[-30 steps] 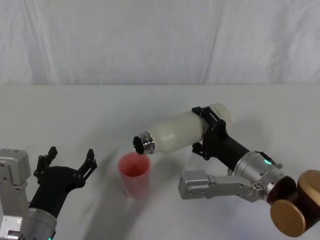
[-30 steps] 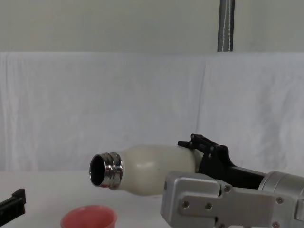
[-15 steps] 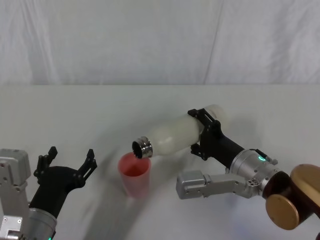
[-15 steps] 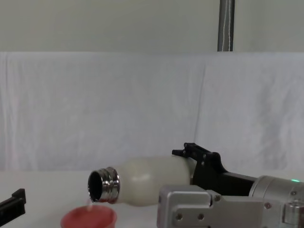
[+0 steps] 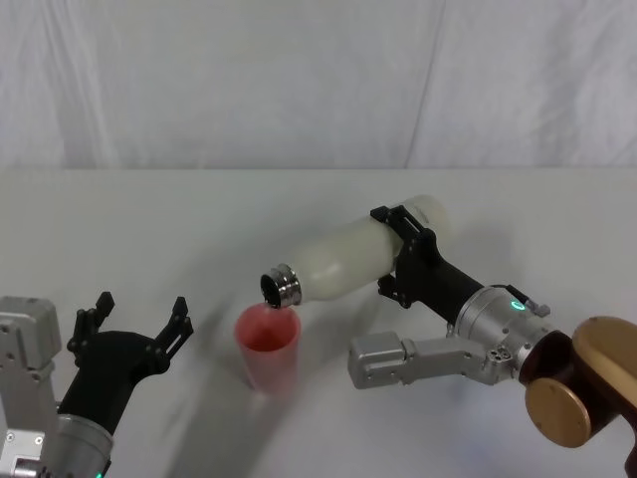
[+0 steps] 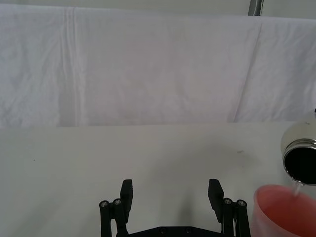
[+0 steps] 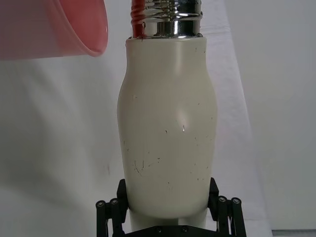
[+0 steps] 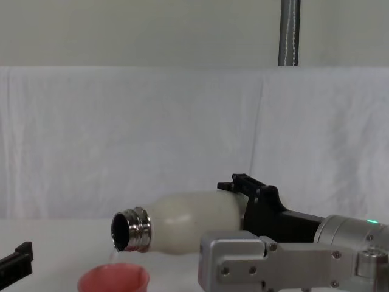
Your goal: Grasp the thermos with one hand and pour water into the cup lid.
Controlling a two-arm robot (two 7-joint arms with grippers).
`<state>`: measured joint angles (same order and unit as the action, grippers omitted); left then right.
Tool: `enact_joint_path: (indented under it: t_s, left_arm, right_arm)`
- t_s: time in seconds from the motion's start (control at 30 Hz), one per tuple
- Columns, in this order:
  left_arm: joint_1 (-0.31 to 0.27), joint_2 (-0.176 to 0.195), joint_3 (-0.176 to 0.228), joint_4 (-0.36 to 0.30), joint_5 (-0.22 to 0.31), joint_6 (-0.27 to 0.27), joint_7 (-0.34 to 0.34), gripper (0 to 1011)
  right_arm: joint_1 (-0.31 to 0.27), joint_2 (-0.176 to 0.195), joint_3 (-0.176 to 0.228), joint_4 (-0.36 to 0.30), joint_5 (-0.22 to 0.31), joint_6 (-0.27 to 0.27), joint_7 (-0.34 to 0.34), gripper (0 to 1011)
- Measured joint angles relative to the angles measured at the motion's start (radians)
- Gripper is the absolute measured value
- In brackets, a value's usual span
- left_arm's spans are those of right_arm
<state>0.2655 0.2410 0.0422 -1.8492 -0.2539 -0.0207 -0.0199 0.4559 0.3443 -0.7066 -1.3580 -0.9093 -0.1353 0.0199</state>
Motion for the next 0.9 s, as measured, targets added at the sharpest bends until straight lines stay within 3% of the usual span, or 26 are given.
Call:
enact_joint_path:
  t_s: [0.9]
  left_arm:
    - [0.000,0.000,0.000,0.000,0.000,0.000,0.000,1001]
  right_arm:
    - [0.004,0.014,-0.002,-0.015,0.003,0.007,-0.005,950]
